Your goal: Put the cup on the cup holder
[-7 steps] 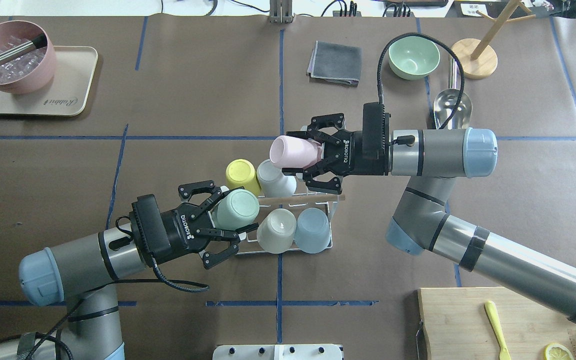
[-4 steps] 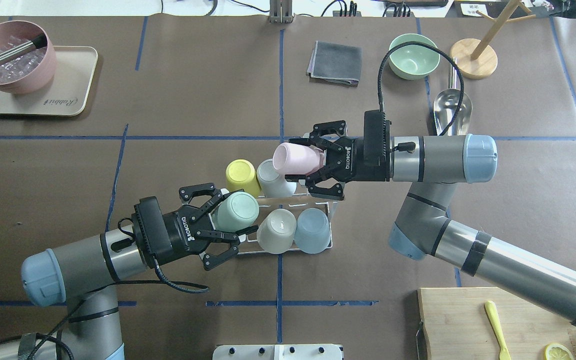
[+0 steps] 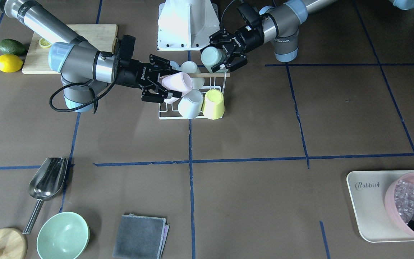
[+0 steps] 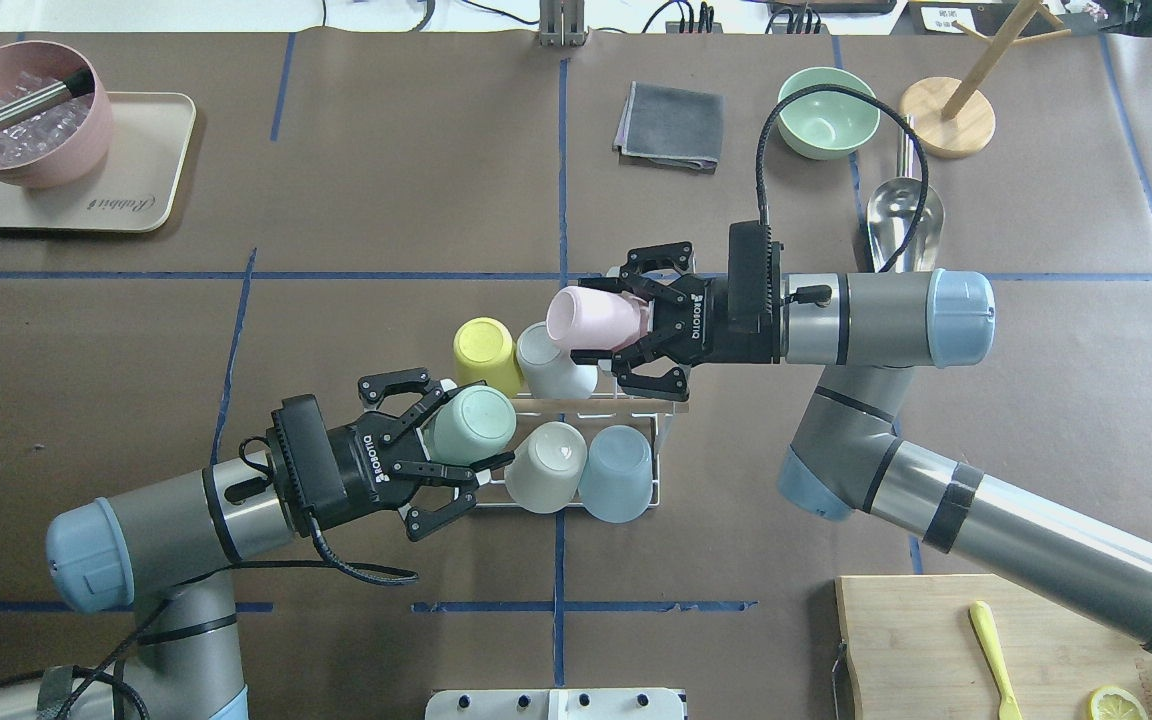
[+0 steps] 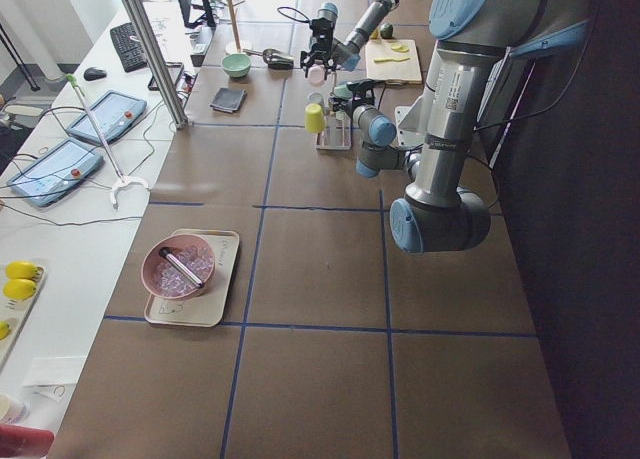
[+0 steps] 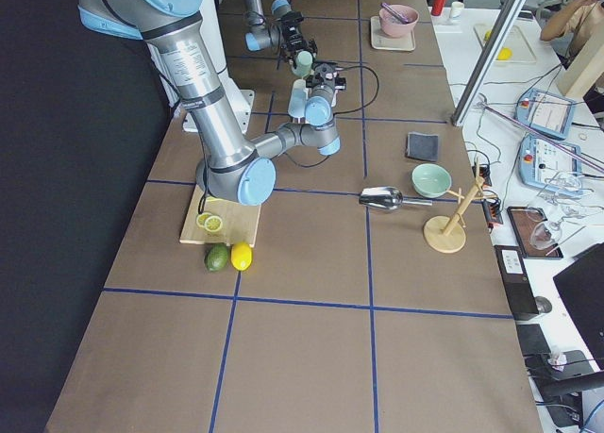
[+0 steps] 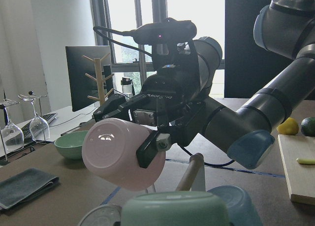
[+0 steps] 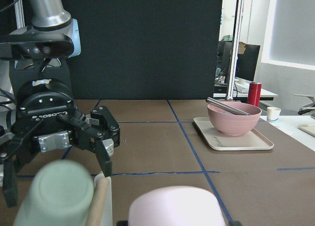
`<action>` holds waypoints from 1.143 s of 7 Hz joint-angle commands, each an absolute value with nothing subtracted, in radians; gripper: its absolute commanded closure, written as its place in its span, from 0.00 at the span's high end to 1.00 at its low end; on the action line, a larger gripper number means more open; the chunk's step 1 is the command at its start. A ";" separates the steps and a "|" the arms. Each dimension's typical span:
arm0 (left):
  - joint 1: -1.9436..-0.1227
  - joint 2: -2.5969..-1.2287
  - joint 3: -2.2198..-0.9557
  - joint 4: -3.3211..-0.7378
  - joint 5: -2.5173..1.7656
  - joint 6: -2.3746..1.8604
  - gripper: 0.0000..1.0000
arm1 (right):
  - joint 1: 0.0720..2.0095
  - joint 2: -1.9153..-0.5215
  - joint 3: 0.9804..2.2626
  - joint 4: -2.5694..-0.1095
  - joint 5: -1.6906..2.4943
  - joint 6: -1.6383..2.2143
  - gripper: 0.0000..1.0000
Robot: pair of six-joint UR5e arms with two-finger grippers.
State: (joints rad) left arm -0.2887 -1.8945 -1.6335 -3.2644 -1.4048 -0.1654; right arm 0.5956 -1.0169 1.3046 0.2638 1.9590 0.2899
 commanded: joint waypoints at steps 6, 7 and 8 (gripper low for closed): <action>-0.373 -1.843 -1.893 -3.133 -1.353 -0.176 1.00 | 0.578 -1.034 1.244 0.357 1.957 0.290 0.00; -0.374 -1.794 -1.990 -3.040 -1.353 -0.176 1.00 | 0.577 -1.034 1.243 0.357 1.957 0.290 0.00; -0.380 -1.748 -2.062 -2.949 -1.353 -0.176 1.00 | 0.580 -1.034 1.243 0.359 1.956 0.290 0.32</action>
